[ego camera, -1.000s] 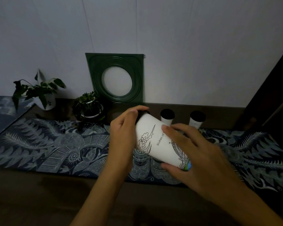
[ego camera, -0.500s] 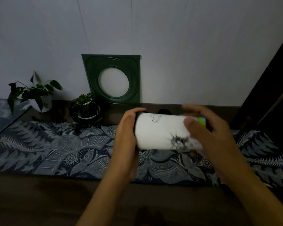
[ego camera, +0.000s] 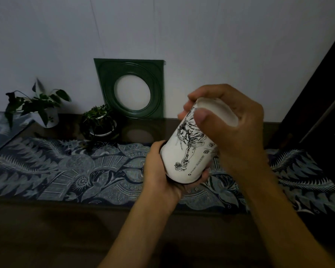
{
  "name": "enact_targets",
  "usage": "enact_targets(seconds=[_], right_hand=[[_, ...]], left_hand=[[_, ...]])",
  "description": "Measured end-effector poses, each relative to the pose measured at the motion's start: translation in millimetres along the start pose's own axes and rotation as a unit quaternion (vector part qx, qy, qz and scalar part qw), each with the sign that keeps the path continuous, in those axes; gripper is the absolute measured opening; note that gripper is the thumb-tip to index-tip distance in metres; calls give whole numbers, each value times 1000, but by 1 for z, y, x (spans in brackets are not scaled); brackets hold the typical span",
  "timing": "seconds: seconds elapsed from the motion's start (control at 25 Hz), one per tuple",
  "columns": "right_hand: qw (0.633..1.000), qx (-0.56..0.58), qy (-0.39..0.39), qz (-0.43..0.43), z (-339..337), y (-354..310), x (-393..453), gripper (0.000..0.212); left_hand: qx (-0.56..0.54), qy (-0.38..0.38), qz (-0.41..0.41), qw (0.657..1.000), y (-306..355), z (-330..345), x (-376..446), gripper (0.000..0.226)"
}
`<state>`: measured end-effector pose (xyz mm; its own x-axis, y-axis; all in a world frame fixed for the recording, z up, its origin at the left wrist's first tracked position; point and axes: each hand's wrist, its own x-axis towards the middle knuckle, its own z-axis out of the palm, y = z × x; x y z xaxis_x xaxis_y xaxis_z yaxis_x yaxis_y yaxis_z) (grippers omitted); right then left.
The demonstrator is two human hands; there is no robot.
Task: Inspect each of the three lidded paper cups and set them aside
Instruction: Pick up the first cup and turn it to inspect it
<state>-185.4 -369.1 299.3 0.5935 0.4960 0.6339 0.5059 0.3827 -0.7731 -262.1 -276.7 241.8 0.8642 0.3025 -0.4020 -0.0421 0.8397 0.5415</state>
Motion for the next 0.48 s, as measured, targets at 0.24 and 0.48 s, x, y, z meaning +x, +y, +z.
enact_targets(seconds=[0.24, 0.48], right_hand=[[991, 33, 126, 19, 12, 2, -8, 10], [956, 81, 265, 91, 17, 8, -15, 9]], left_hand=[[39, 40, 143, 988, -9, 1, -6, 42], [95, 110, 279, 949, -15, 1, -5, 30]])
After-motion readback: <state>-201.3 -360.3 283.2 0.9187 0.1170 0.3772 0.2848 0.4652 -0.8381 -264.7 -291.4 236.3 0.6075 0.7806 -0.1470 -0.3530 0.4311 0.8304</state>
